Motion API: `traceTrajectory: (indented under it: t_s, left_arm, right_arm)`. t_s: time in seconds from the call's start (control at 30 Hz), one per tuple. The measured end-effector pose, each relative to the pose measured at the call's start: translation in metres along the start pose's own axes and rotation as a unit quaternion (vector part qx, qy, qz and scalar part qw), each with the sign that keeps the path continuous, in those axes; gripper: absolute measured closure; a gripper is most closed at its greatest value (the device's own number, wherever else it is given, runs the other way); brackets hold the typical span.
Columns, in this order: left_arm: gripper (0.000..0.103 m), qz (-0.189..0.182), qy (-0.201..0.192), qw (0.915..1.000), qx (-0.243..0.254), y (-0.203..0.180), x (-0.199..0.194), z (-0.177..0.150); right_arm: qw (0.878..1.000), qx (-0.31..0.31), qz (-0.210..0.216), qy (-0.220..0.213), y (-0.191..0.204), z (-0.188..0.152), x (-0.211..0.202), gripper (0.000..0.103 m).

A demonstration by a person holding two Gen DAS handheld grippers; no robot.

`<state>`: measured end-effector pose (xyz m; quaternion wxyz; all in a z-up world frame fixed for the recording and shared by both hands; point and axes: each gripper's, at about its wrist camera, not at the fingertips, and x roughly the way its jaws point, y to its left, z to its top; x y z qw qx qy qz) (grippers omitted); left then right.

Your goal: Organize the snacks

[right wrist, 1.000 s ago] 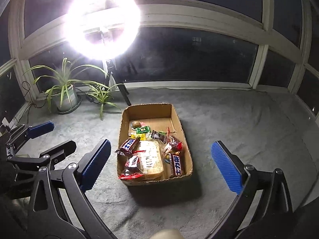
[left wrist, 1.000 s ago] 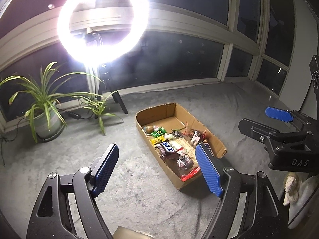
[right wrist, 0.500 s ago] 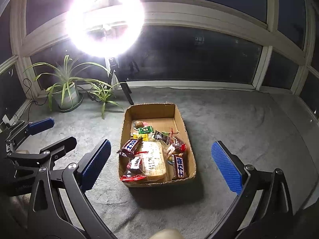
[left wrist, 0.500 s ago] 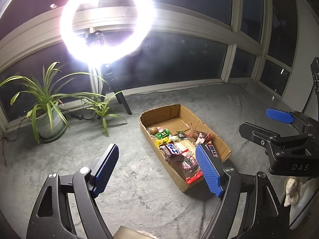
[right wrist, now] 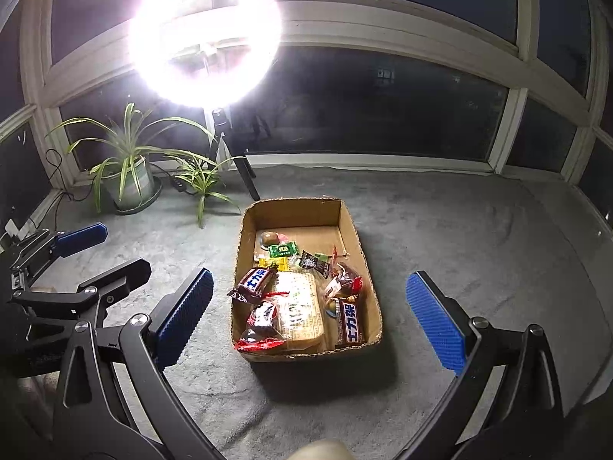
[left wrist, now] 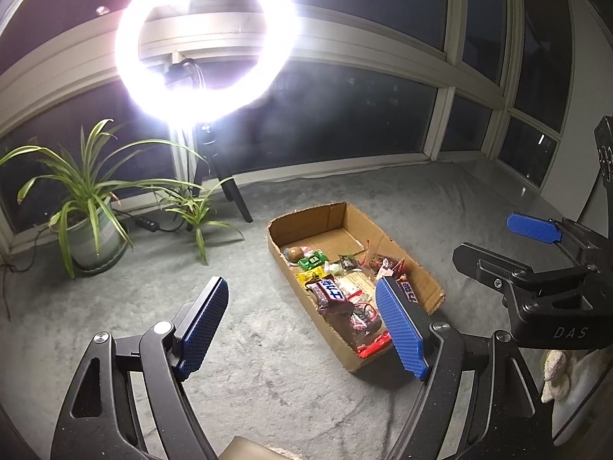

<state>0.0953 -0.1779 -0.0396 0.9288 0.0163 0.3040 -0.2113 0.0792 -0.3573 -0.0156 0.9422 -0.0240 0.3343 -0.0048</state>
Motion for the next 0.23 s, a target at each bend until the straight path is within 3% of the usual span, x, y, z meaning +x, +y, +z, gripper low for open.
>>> traceTrajectory:
  t_s: [0.23]
  left_arm:
    - [0.024, 0.004, -0.009, 0.9999, 0.000, 0.0011, -0.0020, -0.0011]
  right_arm:
    - [1.000, 0.000, 0.000, 0.004, 0.0013, -0.0042, 0.0028, 0.000]
